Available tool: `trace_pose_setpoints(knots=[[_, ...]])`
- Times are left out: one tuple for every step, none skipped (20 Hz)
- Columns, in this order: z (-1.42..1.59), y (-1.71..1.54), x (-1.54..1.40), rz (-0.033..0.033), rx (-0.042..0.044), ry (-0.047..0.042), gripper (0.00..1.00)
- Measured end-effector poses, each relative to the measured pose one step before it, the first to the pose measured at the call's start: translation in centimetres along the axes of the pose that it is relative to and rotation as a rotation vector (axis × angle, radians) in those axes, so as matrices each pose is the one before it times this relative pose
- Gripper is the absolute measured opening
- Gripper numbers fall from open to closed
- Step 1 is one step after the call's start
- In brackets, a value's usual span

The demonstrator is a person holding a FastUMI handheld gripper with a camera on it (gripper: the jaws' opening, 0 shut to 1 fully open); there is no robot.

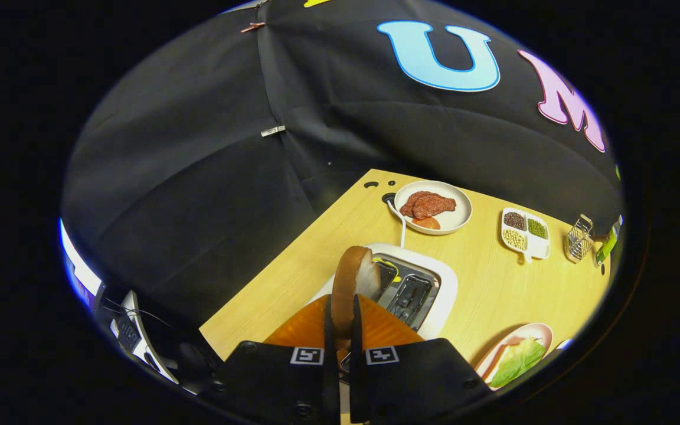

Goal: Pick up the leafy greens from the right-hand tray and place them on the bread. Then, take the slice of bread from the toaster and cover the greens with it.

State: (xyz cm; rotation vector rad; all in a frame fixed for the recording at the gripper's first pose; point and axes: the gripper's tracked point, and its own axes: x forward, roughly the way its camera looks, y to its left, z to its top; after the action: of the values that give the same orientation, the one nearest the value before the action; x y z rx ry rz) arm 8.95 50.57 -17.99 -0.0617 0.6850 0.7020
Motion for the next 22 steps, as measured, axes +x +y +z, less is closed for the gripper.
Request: trace_pose_setpoints(knots=[[0.429,-0.105,-0.558,0.00409,0.01405,-0.00908,0.11],[0.443,-0.099,-0.453,0.00465,0.01028,-0.01171,0.11],[0.386,-0.158,-0.468,0.00414,0.0052,-0.00905,0.11],[0.357,-0.269,-0.449,0.00175,0.00466,-0.00707,0.11],[0.295,-0.08,-0.434,0.00553,0.00718,-0.00858,0.11],[0.524,-0.229,-0.476,0.00378,0.0077,-0.01117,0.11],[0.498,-0.347,-0.688,0.00326,0.01129,-0.01165,0.11],[0.633,-0.277,-0.528,0.00334,0.01834,-0.01523,0.11],[0.777,-0.363,-0.734,0.00204,0.02164,-0.01628,0.11],[0.709,-0.425,-0.359,0.00293,0.0239,-0.0169,0.11],[0.6,-0.474,-0.631,-0.00247,0.01823,-0.01137,0.11],[0.637,-0.693,-0.431,-0.0031,0.01114,-0.01131,0.11],[0.323,-0.835,-0.513,-0.00734,0.00604,-0.00898,0.11],[0.327,-0.996,-0.478,-0.00976,0.00477,-0.00939,0.11],[0.315,-1.215,-0.553,-0.01463,0.00269,-0.01232,0.11],[0.257,-1.251,-0.432,-0.01252,0.00941,-0.01377,0.11],[0.022,-1.211,-0.461,-0.01372,0.00905,-0.00702,0.11],[0.027,-1.493,-0.293,-0.02097,0.00782,-0.00253,0.11],[-0.238,-1.542,-0.254,-0.01803,0.0123,0.00109,0.11],[-0.242,-1.331,-0.263,-0.01531,0.0167,0.00365,0.11],[-0.3,-1.369,-0.292,-0.01477,0.01739,0.00395,0.11],[-0.244,-1.423,-0.249,-0.01594,0.01679,0.00514,0.11]])
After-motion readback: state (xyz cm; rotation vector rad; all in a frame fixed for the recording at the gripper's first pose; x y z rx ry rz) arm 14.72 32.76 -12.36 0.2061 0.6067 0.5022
